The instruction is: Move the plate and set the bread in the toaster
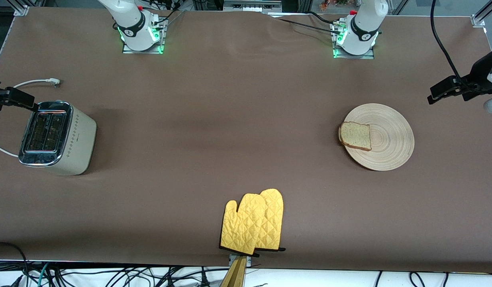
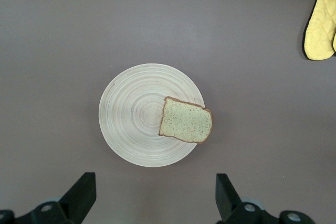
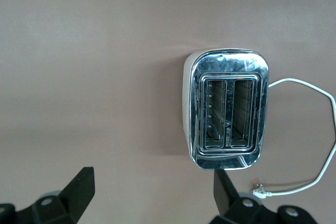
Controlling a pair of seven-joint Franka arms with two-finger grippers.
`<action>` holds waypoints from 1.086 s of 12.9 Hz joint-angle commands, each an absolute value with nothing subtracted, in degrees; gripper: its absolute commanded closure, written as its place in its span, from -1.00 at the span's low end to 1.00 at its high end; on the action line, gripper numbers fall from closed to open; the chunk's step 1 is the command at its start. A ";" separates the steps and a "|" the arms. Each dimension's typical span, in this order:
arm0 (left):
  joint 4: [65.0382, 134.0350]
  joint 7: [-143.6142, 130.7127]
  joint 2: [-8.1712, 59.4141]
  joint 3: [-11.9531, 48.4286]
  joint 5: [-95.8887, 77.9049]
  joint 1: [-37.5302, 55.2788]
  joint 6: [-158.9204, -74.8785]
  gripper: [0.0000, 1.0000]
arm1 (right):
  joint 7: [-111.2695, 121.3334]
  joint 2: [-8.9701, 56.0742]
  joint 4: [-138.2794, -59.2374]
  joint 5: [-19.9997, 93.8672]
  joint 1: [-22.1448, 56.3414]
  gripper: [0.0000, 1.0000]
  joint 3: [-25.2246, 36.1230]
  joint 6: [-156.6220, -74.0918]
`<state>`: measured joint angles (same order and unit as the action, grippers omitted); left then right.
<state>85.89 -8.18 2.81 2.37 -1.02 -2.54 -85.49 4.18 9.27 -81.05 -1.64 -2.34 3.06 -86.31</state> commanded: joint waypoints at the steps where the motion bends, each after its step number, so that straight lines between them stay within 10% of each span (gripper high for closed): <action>1: 84.20 -8.09 3.43 2.64 -0.53 -3.07 -85.25 -1.00 | 3.43 9.23 -80.86 -0.79 -2.81 -1.00 2.90 -86.40; 14: 81.83 -7.73 3.43 1.67 -0.35 -5.01 -85.25 -1.00 | 3.43 9.23 -80.86 -0.62 -2.81 -1.00 2.90 -86.31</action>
